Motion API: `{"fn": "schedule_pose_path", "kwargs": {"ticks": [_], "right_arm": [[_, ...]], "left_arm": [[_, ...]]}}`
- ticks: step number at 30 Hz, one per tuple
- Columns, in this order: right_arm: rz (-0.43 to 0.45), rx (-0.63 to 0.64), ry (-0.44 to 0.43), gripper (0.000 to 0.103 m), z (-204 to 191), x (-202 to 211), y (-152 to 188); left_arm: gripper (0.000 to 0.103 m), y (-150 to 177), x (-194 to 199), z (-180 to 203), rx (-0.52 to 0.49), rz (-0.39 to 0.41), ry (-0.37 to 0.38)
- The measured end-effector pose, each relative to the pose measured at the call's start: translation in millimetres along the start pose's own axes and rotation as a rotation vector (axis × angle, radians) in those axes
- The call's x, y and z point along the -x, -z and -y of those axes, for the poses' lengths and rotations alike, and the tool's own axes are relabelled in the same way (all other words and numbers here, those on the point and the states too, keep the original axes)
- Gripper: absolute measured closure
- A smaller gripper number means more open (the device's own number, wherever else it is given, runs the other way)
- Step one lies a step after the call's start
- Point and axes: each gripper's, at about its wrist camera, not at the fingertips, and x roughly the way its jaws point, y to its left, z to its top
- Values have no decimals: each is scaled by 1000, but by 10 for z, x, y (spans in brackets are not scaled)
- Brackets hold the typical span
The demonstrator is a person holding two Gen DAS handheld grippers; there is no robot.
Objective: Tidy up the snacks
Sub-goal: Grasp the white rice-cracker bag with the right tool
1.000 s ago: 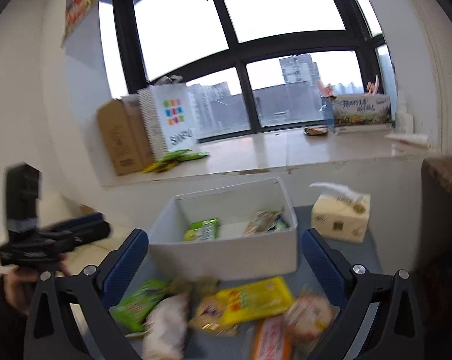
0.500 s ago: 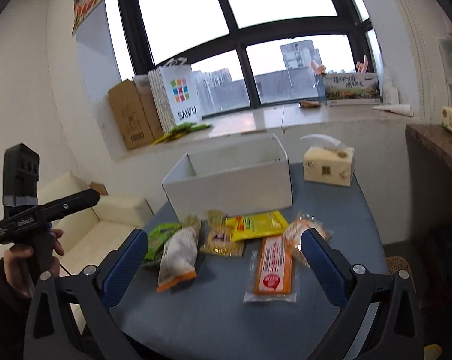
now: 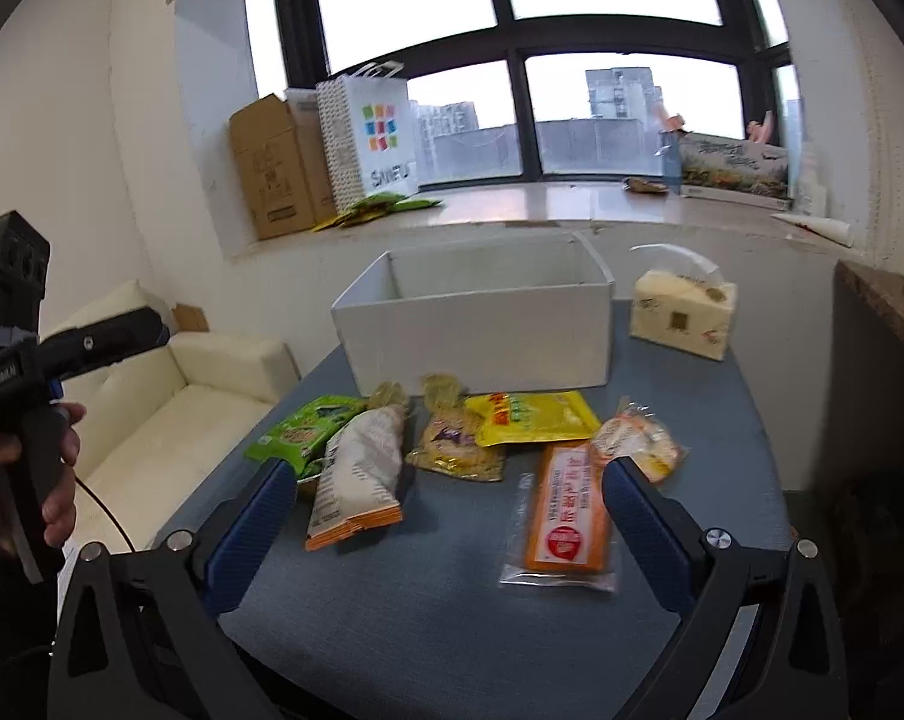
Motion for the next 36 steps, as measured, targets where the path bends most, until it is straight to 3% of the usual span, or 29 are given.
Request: {"fn": "schedule_pose_path", "kwargs": {"ticks": [12, 16, 19, 23, 24, 25, 28, 31, 36], "right_arm": [[-240, 186, -81, 0, -537, -1006, 30], [-334, 176, -144, 0, -639, -1439, 57], [-397, 140, -126, 0, -632, -1721, 95], [-462, -4, -181, 0, -454, -1896, 149], [-467, -51, -212, 16, -394, -1901, 166], [-460, -85, -226, 56, -342, -1879, 179], [-435, -46, -157, 56, -288, -1745, 227], [-396, -75, -181, 57, -204, -1537, 240], [-309, -92, -147, 57, -64, -1060, 182]], "left_arm": [[0, 38, 84, -212, 46, 2, -50], [0, 57, 72, -323, 81, -6, -72], [0, 79, 82, -427, 110, -11, -85], [0, 119, 62, -582, 158, -27, -99], [0, 131, 48, -607, 169, -30, -100], [0, 144, 29, -637, 182, -36, -96], [0, 190, -43, -697, 209, -61, -83], [0, 226, -145, -704, 203, -88, -96], [0, 246, -492, -713, 173, -179, -123]]}}
